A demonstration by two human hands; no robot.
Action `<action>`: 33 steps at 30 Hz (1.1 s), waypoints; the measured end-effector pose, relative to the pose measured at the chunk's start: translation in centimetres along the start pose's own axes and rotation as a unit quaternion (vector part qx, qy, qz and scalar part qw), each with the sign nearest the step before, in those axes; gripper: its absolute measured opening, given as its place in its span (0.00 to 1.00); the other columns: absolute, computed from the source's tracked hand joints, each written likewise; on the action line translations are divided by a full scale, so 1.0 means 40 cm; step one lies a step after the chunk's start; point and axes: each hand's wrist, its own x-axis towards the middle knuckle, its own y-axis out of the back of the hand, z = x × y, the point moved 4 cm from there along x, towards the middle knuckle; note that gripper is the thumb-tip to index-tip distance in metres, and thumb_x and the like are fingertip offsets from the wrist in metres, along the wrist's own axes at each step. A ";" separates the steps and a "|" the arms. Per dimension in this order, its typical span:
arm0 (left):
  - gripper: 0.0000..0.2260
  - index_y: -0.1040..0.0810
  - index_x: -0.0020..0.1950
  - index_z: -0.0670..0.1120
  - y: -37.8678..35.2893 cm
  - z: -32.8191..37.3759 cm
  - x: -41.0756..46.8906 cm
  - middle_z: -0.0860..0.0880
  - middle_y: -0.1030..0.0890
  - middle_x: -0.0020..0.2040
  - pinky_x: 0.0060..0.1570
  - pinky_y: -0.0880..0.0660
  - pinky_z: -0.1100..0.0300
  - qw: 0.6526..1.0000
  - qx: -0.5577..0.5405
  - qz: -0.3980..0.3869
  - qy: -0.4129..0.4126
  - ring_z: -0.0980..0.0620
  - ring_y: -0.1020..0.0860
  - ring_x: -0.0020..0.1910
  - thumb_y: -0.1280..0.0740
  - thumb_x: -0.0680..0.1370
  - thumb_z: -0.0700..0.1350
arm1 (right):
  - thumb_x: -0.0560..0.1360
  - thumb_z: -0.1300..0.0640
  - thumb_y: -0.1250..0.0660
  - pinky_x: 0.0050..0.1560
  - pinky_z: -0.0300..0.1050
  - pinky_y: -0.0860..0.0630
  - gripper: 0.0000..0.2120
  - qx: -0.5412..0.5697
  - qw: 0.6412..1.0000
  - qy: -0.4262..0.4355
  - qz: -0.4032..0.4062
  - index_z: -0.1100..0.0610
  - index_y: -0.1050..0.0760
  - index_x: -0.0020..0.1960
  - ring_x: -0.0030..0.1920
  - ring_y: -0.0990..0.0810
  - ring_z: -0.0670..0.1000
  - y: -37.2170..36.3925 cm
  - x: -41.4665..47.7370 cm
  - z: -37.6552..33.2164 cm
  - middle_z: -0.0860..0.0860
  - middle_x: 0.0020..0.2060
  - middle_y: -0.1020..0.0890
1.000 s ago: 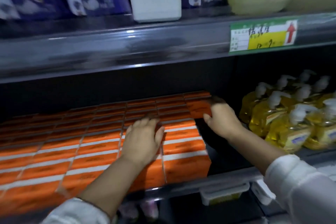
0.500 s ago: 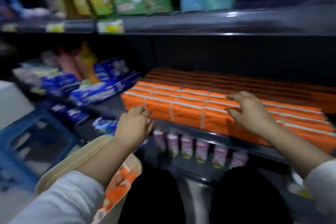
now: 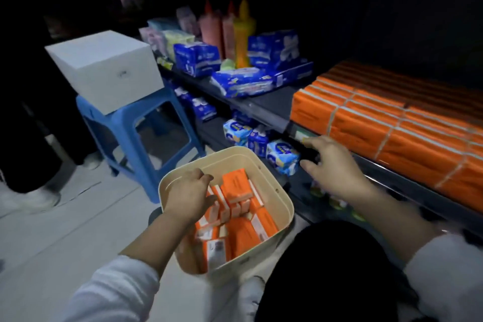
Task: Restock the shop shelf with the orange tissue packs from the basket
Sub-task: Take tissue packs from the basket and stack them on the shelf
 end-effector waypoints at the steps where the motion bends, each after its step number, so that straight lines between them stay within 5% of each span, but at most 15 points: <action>1: 0.23 0.29 0.69 0.53 -0.021 -0.016 0.003 0.51 0.26 0.64 0.60 0.29 0.55 1.000 0.003 -0.008 0.006 0.50 0.28 0.62 0.34 0.75 0.57 | 0.71 0.62 0.31 0.59 0.39 0.38 0.20 0.007 1.000 -0.003 -0.005 0.61 0.25 0.63 0.61 0.26 0.57 -0.027 0.011 -0.009 0.58 0.59 0.23; 12: 0.20 0.33 0.70 0.53 -0.270 -0.136 0.116 0.49 0.30 0.66 0.61 0.30 0.52 0.993 0.037 -0.112 0.010 0.47 0.31 0.64 0.38 0.79 0.47 | 0.73 0.58 0.33 0.62 0.46 0.32 0.23 0.000 0.994 -0.048 -0.098 0.56 0.30 0.67 0.65 0.30 0.55 -0.276 0.106 0.043 0.55 0.63 0.27; 17: 0.24 0.40 0.74 0.52 -0.373 -0.134 0.181 0.46 0.39 0.73 0.66 0.36 0.49 0.978 0.093 -0.181 -0.045 0.44 0.38 0.70 0.39 0.79 0.47 | 0.74 0.57 0.34 0.63 0.47 0.33 0.24 -0.006 0.994 -0.061 -0.092 0.56 0.32 0.69 0.66 0.32 0.54 -0.315 0.173 0.061 0.55 0.66 0.30; 21: 0.22 0.37 0.73 0.51 -0.440 -0.116 0.213 0.46 0.39 0.73 0.63 0.36 0.51 0.966 0.136 -0.200 -0.092 0.44 0.39 0.71 0.54 0.80 0.47 | 0.75 0.56 0.34 0.67 0.49 0.35 0.25 0.004 0.992 -0.060 -0.110 0.53 0.34 0.71 0.69 0.35 0.52 -0.351 0.196 0.077 0.53 0.68 0.32; 23: 0.33 0.29 0.69 0.50 -0.463 -0.105 0.227 0.46 0.32 0.69 0.59 0.32 0.50 0.961 0.137 -0.208 -0.118 0.44 0.32 0.67 0.63 0.72 0.50 | 0.75 0.56 0.34 0.67 0.49 0.35 0.25 0.006 0.991 -0.065 -0.115 0.54 0.34 0.70 0.69 0.35 0.52 -0.365 0.201 0.094 0.53 0.68 0.31; 26: 0.25 0.15 0.49 0.51 -0.489 -0.106 0.248 0.47 0.18 0.49 0.41 0.23 0.48 0.950 0.163 -0.223 -0.148 0.43 0.20 0.46 0.52 0.70 0.50 | 0.74 0.57 0.33 0.62 0.43 0.35 0.24 0.002 0.989 -0.087 -0.119 0.56 0.32 0.69 0.66 0.31 0.53 -0.382 0.201 0.123 0.55 0.66 0.29; 28: 0.25 0.18 0.56 0.53 -0.500 -0.100 0.260 0.49 0.20 0.56 0.51 0.25 0.43 0.935 0.192 -0.250 -0.165 0.42 0.22 0.54 0.53 0.73 0.49 | 0.74 0.58 0.32 0.60 0.42 0.35 0.24 0.004 0.987 -0.105 -0.125 0.57 0.31 0.68 0.65 0.31 0.52 -0.390 0.196 0.138 0.54 0.65 0.29; 30: 0.23 0.32 0.71 0.51 -0.522 -0.103 0.265 0.48 0.31 0.69 0.68 0.43 0.38 0.933 0.197 -0.257 -0.160 0.42 0.36 0.70 0.56 0.80 0.48 | 0.74 0.58 0.32 0.60 0.42 0.35 0.23 0.005 0.985 -0.114 -0.132 0.56 0.31 0.68 0.64 0.30 0.52 -0.396 0.193 0.144 0.54 0.65 0.29; 33: 0.18 0.36 0.72 0.51 -0.507 -0.118 0.289 0.48 0.32 0.71 0.70 0.51 0.37 0.945 0.161 -0.264 -0.109 0.43 0.41 0.73 0.49 0.82 0.49 | 0.74 0.58 0.32 0.59 0.42 0.34 0.23 0.012 0.982 -0.125 -0.143 0.56 0.31 0.68 0.64 0.30 0.52 -0.400 0.192 0.151 0.54 0.65 0.29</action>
